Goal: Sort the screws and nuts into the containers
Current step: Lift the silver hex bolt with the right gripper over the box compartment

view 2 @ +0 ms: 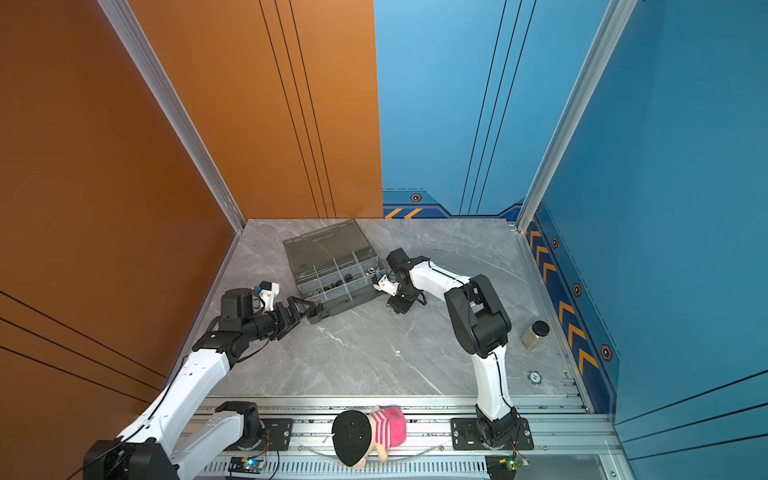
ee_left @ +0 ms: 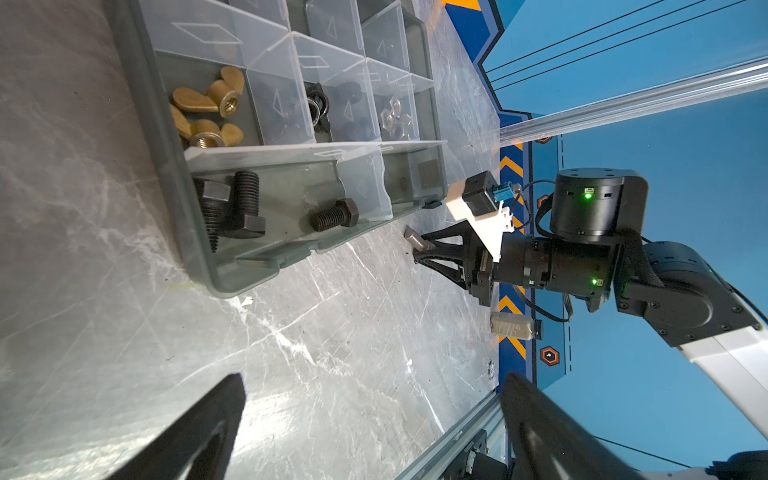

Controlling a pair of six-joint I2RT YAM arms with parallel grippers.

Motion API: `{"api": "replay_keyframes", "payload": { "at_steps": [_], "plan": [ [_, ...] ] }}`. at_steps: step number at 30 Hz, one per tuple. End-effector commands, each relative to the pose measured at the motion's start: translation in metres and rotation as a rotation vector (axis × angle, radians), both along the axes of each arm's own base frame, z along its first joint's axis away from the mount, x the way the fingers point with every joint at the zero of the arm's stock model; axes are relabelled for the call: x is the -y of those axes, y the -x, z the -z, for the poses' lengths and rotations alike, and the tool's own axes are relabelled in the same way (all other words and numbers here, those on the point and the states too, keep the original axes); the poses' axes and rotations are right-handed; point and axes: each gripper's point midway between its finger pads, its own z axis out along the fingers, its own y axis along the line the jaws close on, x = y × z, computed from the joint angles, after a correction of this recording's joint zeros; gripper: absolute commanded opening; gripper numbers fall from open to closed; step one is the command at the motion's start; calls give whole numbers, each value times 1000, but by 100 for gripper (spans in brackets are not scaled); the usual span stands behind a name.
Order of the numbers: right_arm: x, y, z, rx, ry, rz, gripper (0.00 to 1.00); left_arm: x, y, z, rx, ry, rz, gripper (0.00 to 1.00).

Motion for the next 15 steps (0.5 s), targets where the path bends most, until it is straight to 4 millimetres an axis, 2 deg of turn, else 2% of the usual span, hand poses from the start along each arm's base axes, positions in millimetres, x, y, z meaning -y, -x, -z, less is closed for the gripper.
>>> {"api": "replay_keyframes", "payload": {
  "at_steps": [1,6,15],
  "plan": [
    [10,18,-4,-54,5,26,11,-1,2,2,-2,10,1,98],
    [3,22,-33,-49,-100,49,4,-1,2,2,-3,11,1,98],
    [-19,26,-108,41,-308,19,3,-1,2,2,-3,14,1,98]
  ]
}}
